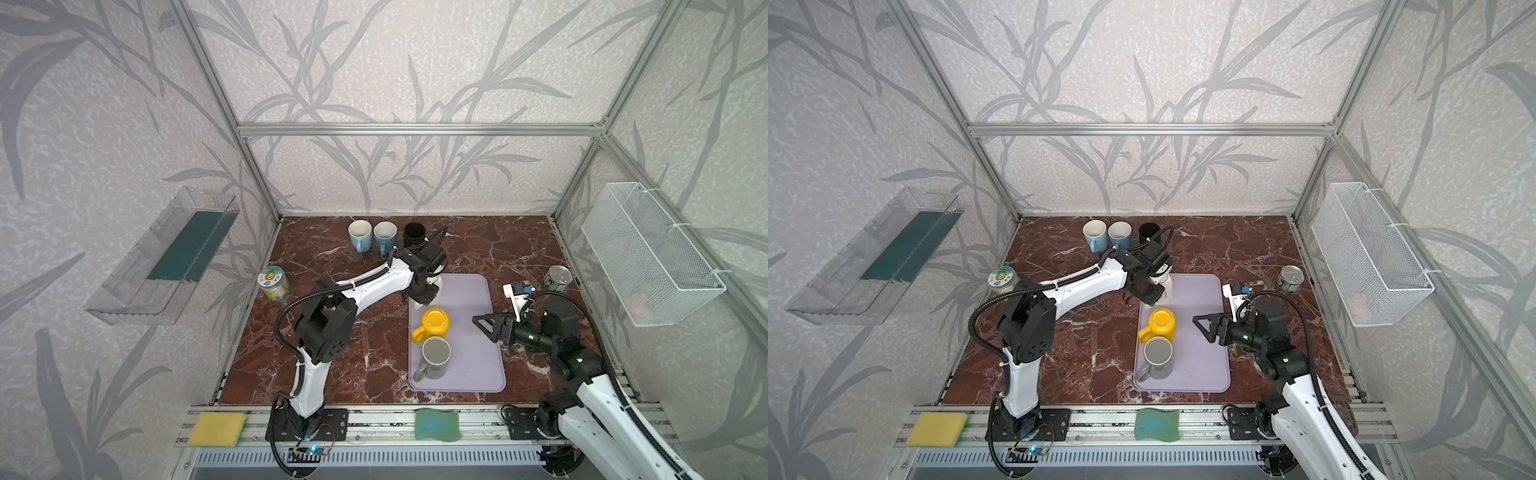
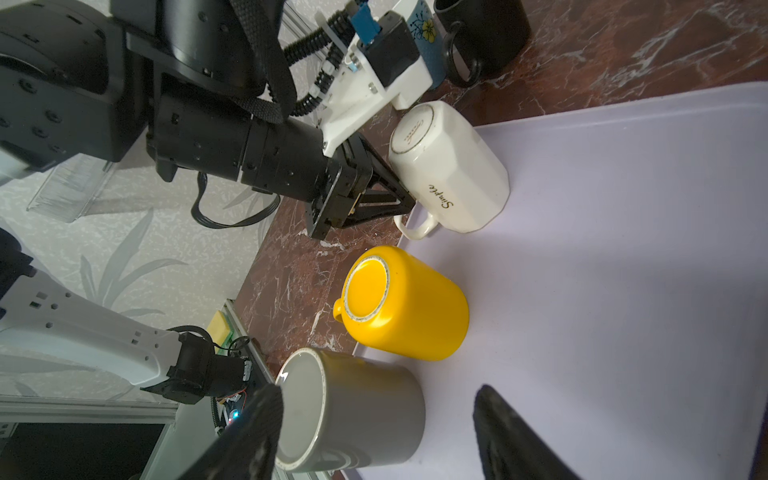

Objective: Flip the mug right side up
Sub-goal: 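Close the left gripper around the white mug's base, then lift the white mug off the tray with the left gripper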

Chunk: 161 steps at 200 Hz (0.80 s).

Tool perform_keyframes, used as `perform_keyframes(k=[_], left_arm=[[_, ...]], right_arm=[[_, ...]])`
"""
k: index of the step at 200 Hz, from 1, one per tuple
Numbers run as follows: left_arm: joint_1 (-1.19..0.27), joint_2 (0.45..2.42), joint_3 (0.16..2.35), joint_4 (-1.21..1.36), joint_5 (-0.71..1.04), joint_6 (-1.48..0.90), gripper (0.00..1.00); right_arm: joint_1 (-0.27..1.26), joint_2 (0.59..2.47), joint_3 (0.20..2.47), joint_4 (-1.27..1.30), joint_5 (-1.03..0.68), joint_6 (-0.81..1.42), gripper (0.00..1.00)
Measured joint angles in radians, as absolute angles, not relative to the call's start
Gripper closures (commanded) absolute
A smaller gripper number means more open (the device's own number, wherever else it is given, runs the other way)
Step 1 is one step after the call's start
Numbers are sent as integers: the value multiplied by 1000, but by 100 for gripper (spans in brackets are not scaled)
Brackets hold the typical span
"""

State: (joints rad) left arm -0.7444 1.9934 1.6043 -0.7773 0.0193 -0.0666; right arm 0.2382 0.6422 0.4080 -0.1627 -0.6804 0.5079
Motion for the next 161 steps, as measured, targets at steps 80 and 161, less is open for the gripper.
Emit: perform_keyframes(k=[80, 161], left_arm=[[-744, 1922, 1591, -759, 16, -75, 100], [-744, 1829, 1528, -687, 51, -112, 100]], right_arm=[[238, 642, 408, -161, -680, 508, 28], [238, 640, 408, -160, -680, 509, 28]])
